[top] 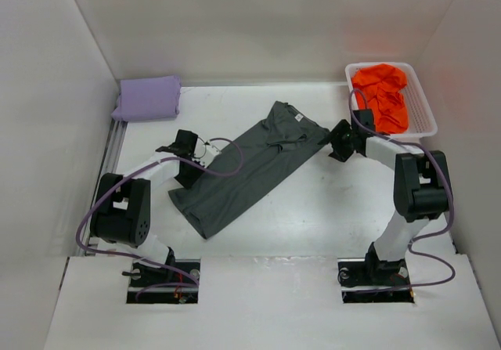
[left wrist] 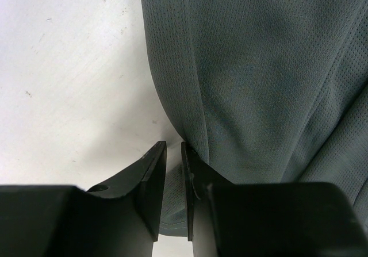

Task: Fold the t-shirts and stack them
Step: Rotate the tshirt 60 degrees

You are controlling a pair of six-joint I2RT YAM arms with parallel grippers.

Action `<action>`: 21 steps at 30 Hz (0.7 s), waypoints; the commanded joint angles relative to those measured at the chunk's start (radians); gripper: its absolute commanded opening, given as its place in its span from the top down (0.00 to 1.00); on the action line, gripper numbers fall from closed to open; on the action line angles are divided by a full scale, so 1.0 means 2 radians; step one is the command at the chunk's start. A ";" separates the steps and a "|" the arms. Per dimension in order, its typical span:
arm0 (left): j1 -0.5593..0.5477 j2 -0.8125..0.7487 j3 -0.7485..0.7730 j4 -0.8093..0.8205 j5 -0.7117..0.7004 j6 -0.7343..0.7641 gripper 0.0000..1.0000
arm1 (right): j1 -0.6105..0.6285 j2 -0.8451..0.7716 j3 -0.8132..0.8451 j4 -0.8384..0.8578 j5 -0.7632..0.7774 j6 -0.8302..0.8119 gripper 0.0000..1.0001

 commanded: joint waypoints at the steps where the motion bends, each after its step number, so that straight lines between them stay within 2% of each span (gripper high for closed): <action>1: 0.004 0.049 -0.040 -0.049 0.051 -0.017 0.83 | -0.003 -0.001 0.010 0.003 -0.006 -0.013 0.36; 7: 0.004 0.058 -0.040 -0.046 0.051 -0.017 0.83 | 0.000 0.009 0.033 -0.018 -0.003 -0.025 0.36; 10: 0.004 0.055 -0.042 -0.046 0.051 -0.017 0.83 | 0.019 -0.001 0.056 -0.025 -0.001 -0.027 0.34; 15: 0.004 0.058 -0.041 -0.046 0.048 -0.017 0.83 | 0.016 0.022 0.105 -0.048 0.012 -0.008 0.29; 18: 0.004 0.057 -0.042 -0.045 0.047 -0.017 0.83 | 0.002 0.053 0.162 -0.098 0.036 -0.028 0.29; 21: 0.005 0.056 -0.044 -0.045 0.046 -0.015 0.82 | -0.004 0.087 0.249 -0.171 0.076 -0.099 0.29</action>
